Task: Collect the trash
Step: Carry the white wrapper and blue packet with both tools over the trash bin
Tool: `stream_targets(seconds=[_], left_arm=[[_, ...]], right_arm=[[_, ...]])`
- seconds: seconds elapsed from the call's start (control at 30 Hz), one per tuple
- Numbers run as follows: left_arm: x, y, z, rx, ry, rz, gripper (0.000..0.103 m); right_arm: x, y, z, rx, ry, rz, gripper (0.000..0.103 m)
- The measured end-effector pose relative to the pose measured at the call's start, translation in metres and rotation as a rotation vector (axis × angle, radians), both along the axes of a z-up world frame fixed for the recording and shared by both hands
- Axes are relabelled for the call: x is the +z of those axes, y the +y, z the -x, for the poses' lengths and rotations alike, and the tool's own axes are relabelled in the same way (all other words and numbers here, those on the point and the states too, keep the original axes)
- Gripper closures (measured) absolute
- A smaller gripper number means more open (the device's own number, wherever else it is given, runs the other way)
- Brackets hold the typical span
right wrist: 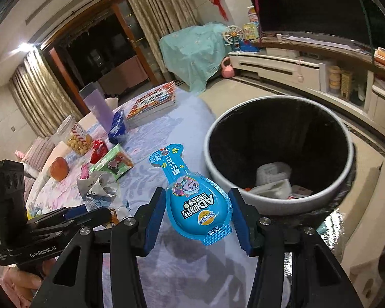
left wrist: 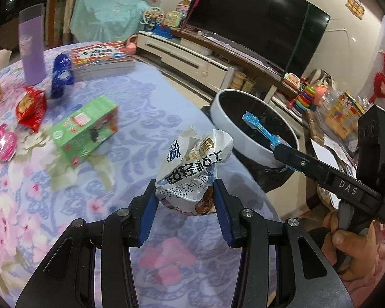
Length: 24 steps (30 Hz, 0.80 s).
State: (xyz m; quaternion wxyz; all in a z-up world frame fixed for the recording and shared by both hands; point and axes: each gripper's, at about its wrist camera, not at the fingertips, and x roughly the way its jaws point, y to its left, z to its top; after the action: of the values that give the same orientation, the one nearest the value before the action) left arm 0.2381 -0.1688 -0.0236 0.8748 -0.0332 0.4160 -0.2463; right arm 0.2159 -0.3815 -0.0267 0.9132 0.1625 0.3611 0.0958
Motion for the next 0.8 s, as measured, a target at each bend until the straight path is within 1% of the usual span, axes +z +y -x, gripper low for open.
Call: stream_targets(seconds=[0.4, 0.8], left_arm=[[0.009, -0.038, -0.005, -0.062, -0.014, -0.003, 0.062], [0.014, -0.07, -0.012, -0.104, -0.024, -0.022, 0.061]], right_arm=[[0.003, -0.041, 0.008, -0.078, -0.005, -0.003, 0.052], [0.002, -0.066, 0.003, -0.12, -0.002, -0.003, 0.052]])
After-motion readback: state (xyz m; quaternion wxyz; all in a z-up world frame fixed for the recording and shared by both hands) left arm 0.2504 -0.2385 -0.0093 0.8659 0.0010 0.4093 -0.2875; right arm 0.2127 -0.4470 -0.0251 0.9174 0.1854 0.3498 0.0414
